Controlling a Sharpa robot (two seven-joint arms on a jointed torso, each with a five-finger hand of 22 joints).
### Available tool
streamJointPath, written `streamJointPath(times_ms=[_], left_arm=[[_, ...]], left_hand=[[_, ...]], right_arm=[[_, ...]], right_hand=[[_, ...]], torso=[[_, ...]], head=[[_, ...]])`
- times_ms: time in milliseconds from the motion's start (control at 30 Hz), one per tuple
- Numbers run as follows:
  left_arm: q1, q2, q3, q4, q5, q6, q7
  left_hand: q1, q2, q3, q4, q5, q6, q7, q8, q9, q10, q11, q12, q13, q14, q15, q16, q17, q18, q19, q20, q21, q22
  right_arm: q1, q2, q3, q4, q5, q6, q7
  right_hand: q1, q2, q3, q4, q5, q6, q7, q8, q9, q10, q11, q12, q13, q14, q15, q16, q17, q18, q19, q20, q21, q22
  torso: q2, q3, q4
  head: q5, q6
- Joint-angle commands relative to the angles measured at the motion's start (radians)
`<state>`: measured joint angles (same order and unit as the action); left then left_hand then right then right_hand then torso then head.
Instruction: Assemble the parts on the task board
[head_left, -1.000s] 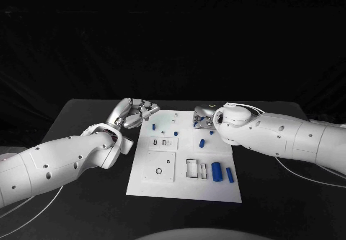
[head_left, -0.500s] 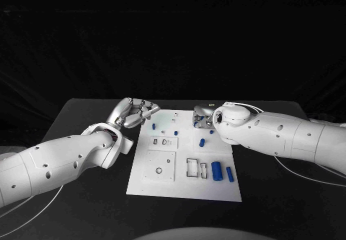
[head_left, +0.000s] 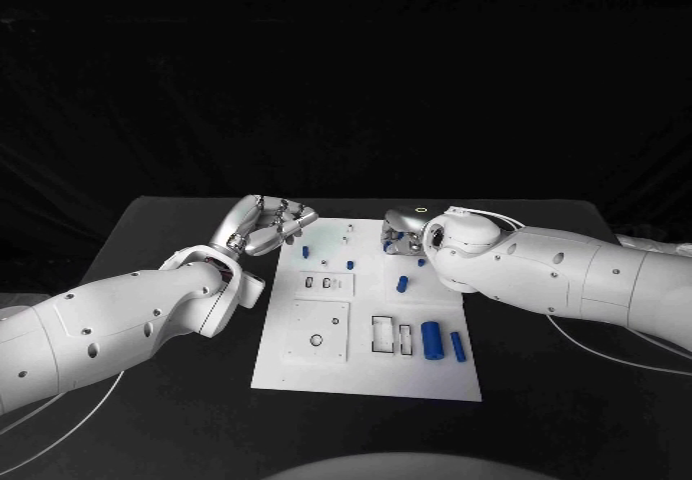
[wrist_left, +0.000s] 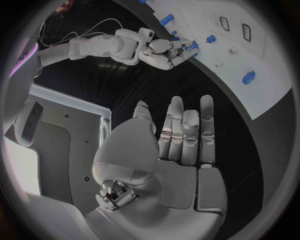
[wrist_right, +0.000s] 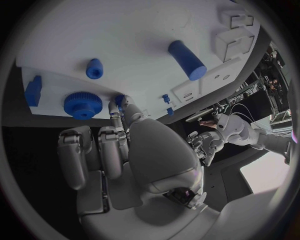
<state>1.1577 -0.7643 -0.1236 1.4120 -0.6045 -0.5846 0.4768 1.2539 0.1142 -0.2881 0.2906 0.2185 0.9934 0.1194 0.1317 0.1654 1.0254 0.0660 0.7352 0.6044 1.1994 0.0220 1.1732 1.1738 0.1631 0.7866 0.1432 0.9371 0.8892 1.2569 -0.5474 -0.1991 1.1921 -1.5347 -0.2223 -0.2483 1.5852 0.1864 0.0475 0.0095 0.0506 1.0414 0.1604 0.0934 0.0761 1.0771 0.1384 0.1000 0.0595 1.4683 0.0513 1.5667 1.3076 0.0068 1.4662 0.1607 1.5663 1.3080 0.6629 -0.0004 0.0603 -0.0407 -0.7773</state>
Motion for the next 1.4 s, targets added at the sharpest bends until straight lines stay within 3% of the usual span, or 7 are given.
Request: streamJointPath(times_ms=[33, 133, 467, 600, 800, 1100, 1400], left_arm=[[0.002, 0.0, 0.001, 0.002, 0.007, 0.015, 0.014], [0.002, 0.0, 0.001, 0.002, 0.007, 0.015, 0.014], [0.002, 0.001, 0.001, 0.003, 0.007, 0.016, 0.013], [0.003, 0.001, 0.001, 0.005, 0.007, 0.017, 0.013], [0.006, 0.001, 0.002, 0.008, 0.007, 0.016, 0.012], [0.014, 0.002, 0.002, 0.013, 0.007, 0.015, 0.014], [0.018, -0.001, 0.002, 0.021, 0.007, 0.013, 0.015]], left_hand=[[0.007, 0.003, -0.005, 0.001, 0.006, -0.002, 0.009, 0.0, 0.002, -0.006, 0.001, -0.007, -0.003, -0.011, 0.002, -0.01, -0.005, 0.012, -0.007, 0.001, -0.013, -0.007], [0.007, 0.003, -0.005, 0.001, 0.006, -0.002, 0.009, 0.0, 0.002, -0.007, 0.001, -0.008, -0.004, -0.012, 0.002, -0.012, -0.007, 0.013, -0.01, 0.001, -0.017, -0.01], [0.007, 0.003, -0.005, 0.001, 0.006, -0.002, 0.009, 0.0, 0.002, -0.007, 0.001, -0.008, -0.004, -0.013, 0.002, -0.013, -0.008, 0.013, -0.011, 0.001, -0.019, -0.012], [0.008, 0.004, -0.006, 0.0, 0.006, -0.003, 0.01, 0.0, 0.002, -0.008, 0.001, -0.009, -0.005, -0.015, 0.002, -0.016, -0.01, 0.014, -0.014, 0.002, -0.024, -0.015], [0.01, 0.006, -0.005, 0.0, 0.006, -0.003, 0.01, -0.001, 0.003, -0.009, 0.002, -0.011, -0.006, -0.018, 0.003, -0.019, -0.013, 0.014, -0.017, 0.002, -0.03, -0.019], [0.011, 0.007, -0.006, 0.0, 0.006, -0.004, 0.01, -0.001, 0.003, -0.011, 0.002, -0.012, -0.007, -0.021, 0.003, -0.023, -0.016, 0.015, -0.019, 0.003, -0.035, -0.021], [0.012, 0.007, -0.006, 0.0, 0.006, -0.004, 0.01, -0.001, 0.004, -0.012, 0.002, -0.013, -0.009, -0.024, 0.004, -0.026, -0.018, 0.015, -0.019, 0.003, -0.037, -0.022]], right_arm=[[0.0, 0.003, 0.001, 0.002, 0.003, -0.11, 0.047], [0.0, 0.01, 0.002, -0.002, 0.007, -0.145, 0.063], [0.0, 0.056, 0.01, -0.053, 0.025, -0.202, 0.098], [0.0, 0.072, 0.012, -0.073, 0.034, -0.217, 0.109], [0.001, 0.089, 0.015, -0.095, 0.046, -0.209, 0.114], [-0.005, 0.14, 0.017, -0.173, 0.05, -0.182, 0.108], [-0.02, 0.181, 0.017, -0.239, 0.048, -0.19, 0.111]], right_hand=[[0.005, -0.004, 0.007, 0.0, 0.004, 0.033, -0.016, 0.008, 0.011, 0.053, -0.043, -0.006, 0.001, 0.102, -0.005, 0.004, 0.263, -0.007, 0.105, -0.008, 0.004, 0.263], [0.005, -0.005, 0.008, 0.001, 0.004, 0.035, -0.016, 0.008, 0.011, 0.055, -0.042, -0.007, 0.001, 0.102, -0.005, 0.004, 0.263, -0.007, 0.105, -0.008, 0.004, 0.263], [0.002, -0.008, 0.012, 0.003, 0.004, 0.035, -0.014, 0.007, 0.011, 0.057, -0.04, -0.012, 0.0, 0.102, -0.003, 0.004, 0.263, -0.007, 0.105, -0.007, 0.004, 0.263], [0.0, -0.012, 0.018, 0.007, 0.004, 0.032, -0.011, 0.002, 0.01, 0.057, -0.036, -0.02, 0.0, 0.102, 0.0, 0.004, 0.263, -0.007, 0.105, -0.005, 0.004, 0.263], [-0.002, -0.015, 0.023, 0.009, 0.005, 0.032, -0.008, 0.0, 0.01, 0.058, -0.032, -0.025, 0.0, 0.102, 0.003, 0.004, 0.263, -0.007, 0.105, -0.003, 0.004, 0.263], [-0.002, -0.018, 0.028, 0.009, 0.004, 0.03, -0.007, -0.003, 0.009, 0.056, -0.03, -0.03, 0.0, 0.102, 0.005, 0.004, 0.263, -0.007, 0.105, -0.002, 0.004, 0.263], [-0.003, -0.021, 0.033, 0.011, 0.004, 0.027, -0.006, -0.006, 0.008, 0.055, -0.028, -0.034, 0.0, 0.102, 0.007, 0.004, 0.263, -0.007, 0.105, 0.0, 0.004, 0.263]], torso=[[0.0, 0.0006, -0.0004], [0.0, -0.0002, 0.002], [0.001, -0.0007, 0.0006], [0.001, -0.0008, 0.0029], [0.003, -0.0014, 0.003], [0.006, -0.0021, 0.0043], [0.008, -0.0037, 0.0079]], head=[[0.001, 0.001], [0.0, 0.001], [0.003, 0.006], [0.005, 0.024], [0.011, 0.036], [0.011, 0.032], [0.011, 0.035]])
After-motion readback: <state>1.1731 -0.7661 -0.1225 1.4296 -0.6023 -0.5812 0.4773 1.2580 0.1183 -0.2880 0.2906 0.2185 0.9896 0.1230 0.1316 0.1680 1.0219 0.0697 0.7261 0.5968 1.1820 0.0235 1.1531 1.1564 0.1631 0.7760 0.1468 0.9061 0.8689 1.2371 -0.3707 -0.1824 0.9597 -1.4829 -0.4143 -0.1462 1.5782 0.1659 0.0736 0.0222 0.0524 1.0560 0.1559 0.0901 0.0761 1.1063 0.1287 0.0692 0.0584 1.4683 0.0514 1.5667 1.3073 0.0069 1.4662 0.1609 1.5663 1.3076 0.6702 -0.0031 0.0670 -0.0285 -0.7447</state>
